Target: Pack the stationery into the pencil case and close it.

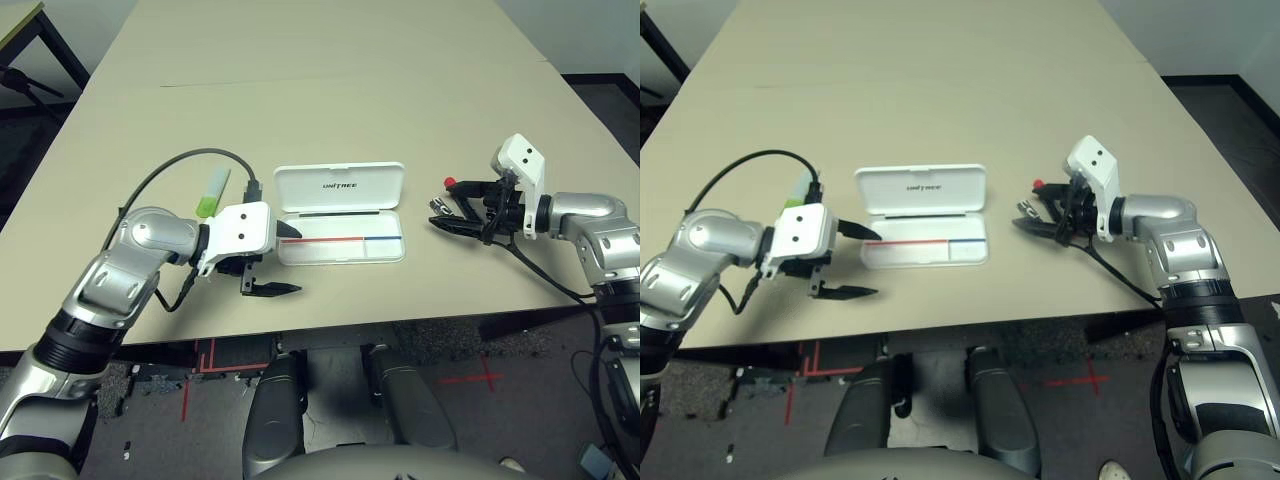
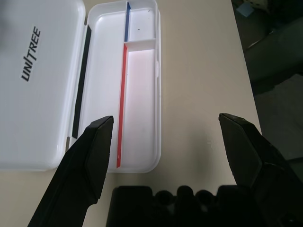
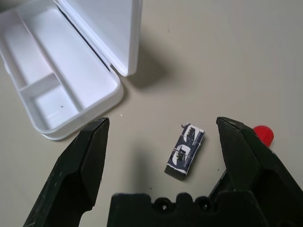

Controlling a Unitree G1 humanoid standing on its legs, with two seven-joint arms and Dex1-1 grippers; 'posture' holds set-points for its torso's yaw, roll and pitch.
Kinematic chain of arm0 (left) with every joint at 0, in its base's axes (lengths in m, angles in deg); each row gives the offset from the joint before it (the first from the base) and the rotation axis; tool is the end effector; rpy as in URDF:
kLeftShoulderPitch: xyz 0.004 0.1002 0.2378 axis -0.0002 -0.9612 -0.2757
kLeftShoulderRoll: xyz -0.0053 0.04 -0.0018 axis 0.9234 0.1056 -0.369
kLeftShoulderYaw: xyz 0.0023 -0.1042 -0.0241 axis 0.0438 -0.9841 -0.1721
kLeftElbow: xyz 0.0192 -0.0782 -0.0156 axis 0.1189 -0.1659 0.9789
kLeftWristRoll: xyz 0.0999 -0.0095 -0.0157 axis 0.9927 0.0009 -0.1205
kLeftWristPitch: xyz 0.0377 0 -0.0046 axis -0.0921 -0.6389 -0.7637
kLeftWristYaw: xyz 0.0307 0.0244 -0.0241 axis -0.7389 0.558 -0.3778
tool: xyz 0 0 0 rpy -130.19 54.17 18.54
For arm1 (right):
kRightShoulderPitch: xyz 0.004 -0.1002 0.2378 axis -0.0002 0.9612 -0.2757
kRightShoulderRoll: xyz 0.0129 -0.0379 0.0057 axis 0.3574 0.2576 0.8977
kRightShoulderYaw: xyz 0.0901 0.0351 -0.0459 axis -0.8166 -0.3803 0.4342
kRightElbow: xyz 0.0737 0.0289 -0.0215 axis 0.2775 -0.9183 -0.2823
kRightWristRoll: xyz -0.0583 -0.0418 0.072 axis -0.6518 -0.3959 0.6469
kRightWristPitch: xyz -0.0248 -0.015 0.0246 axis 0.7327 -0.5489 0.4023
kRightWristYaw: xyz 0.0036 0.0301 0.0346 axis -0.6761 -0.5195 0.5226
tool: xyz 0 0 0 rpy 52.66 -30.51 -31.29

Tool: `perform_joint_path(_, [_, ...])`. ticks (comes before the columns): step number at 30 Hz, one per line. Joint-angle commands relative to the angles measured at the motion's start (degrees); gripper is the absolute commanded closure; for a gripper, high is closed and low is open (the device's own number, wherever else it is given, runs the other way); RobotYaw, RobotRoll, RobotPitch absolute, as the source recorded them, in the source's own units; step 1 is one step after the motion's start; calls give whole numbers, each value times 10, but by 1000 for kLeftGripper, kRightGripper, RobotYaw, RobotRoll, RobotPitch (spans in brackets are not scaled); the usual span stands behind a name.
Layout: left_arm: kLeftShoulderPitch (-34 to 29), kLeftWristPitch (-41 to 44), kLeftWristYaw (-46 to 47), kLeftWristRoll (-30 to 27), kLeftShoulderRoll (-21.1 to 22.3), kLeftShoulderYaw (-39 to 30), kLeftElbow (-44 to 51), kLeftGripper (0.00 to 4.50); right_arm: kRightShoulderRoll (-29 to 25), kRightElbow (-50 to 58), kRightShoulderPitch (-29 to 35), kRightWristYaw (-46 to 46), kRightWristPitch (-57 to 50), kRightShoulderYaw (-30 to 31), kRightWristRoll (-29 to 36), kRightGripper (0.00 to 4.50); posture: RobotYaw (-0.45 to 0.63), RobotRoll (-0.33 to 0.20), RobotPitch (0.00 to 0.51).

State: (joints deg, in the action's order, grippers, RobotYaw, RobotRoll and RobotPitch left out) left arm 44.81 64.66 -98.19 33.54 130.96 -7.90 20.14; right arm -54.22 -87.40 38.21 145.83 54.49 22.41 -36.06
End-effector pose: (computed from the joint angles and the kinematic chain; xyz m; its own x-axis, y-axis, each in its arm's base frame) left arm 0.2453 0.2259 0.1976 0.2414 -0.8094 -0.5353 0.9413 0.0612 0.3319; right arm 0.2882 -0.2764 0.1698 0.5521 0.7608 -0.3413 -0.8259 0.5552 -0.0982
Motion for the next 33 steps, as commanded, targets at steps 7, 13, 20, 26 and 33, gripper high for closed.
perform_joint_path(7, [7, 27, 4, -39, 32, -63, 20, 20, -10, 152, -5, -196, -271, -47, 8, 0, -60, 0, 156])
perform_joint_path(13, [2, 17, 3, -35, 31, -59, 12, 20, 9, 185, -48, -306, -458, -45, 8, 0, -70, 0, 165])
perform_joint_path(20, [6, 19, 7, -33, 26, -51, 17, 20, 39, 161, -77, -361, -528, -48, 6, 0, -61, 0, 172])
perform_joint_path(26, [10, 29, 8, -34, 28, -48, 29, 20, 51, 129, -76, -372, -535, -29, 6, 0, -36, 0, 172])
perform_joint_path(33, [6, 43, 16, -36, 30, -50, 45, 20, 50, 95, -74, -365, -528, 1, 3, 0, -18, 0, 173])
